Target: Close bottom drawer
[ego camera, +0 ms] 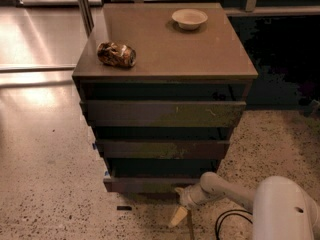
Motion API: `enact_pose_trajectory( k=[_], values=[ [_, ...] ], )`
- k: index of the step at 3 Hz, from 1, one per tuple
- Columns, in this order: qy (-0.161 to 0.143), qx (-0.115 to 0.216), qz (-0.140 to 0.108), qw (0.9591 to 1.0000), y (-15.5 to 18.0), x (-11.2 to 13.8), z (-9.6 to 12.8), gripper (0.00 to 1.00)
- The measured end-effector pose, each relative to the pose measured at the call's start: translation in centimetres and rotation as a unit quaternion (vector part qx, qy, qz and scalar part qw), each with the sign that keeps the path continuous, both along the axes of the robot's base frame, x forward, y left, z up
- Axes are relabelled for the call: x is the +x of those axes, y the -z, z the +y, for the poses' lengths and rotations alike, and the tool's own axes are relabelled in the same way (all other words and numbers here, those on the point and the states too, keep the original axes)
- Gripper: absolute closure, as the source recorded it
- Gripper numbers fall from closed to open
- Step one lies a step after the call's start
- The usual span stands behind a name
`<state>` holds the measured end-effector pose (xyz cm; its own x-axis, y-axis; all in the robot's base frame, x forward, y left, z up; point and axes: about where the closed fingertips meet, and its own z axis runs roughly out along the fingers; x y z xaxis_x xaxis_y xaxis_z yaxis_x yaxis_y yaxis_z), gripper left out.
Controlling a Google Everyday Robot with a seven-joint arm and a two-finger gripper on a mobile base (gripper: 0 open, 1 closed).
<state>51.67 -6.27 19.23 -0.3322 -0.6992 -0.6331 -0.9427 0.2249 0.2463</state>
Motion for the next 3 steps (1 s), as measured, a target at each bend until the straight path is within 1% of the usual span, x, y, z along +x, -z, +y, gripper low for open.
enact_pose_trajectory(
  k=[1, 2, 3],
  values=[
    [-0.002, 0.000, 0.000, 1.0000, 0.0, 0.1, 0.2, 0.00],
    [-0.009, -0.003, -0.006, 0.9999, -0.3, 1.8, 0.6, 0.00],
    [0.000, -0.007, -0.011, 0.9999, -0.4, 6.6, -0.1, 0.00]
  ],
)
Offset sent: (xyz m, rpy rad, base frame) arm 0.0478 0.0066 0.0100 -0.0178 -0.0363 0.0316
